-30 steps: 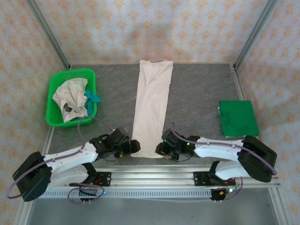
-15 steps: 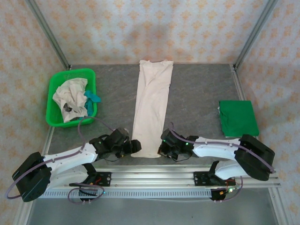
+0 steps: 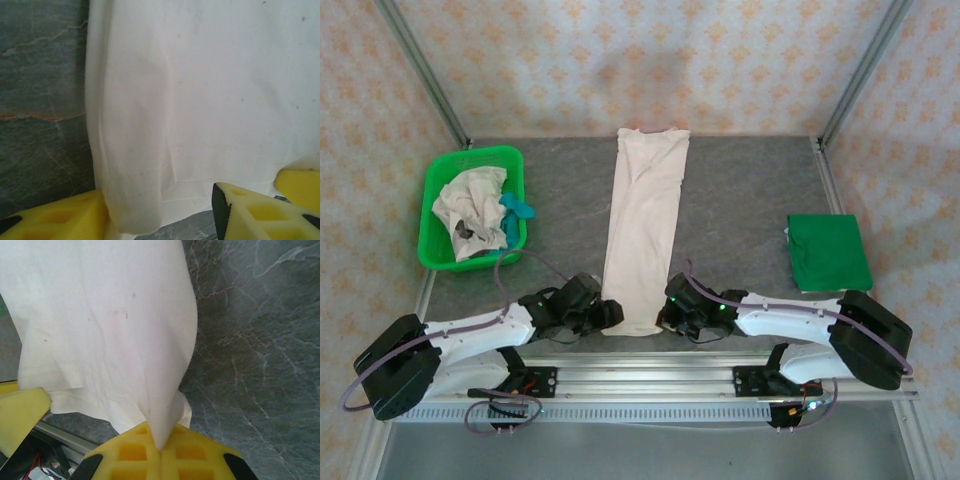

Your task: Fold and stack the t-shirts

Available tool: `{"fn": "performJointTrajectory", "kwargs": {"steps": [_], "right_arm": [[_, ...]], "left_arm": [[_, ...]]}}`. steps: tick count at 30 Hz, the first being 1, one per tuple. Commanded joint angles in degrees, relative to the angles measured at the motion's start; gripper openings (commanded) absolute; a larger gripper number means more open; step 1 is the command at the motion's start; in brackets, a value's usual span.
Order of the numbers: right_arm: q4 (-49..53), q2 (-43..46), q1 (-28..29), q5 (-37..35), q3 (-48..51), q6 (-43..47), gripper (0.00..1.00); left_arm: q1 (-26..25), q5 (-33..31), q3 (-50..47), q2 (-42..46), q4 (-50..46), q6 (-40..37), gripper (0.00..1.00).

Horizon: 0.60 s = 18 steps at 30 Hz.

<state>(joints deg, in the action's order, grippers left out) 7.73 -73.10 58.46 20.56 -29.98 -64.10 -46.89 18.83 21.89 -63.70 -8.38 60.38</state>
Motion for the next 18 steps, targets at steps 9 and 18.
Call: {"fn": "performJointTrajectory", "kwargs": {"steps": [9, 18], "right_arm": [[1.1, 0.5, 0.2, -2.2, 0.5, -0.2, 0.00], [9.1, 12.1, 0.5, -3.6, 5.4, -3.7, 0.00]], "left_arm": [[-0.7, -1.4, -0.9, 0.1, -0.5, 0.5, 0.01], [-4.5, -1.6, 0.5, -0.7, -0.9, 2.6, 0.00]]}}
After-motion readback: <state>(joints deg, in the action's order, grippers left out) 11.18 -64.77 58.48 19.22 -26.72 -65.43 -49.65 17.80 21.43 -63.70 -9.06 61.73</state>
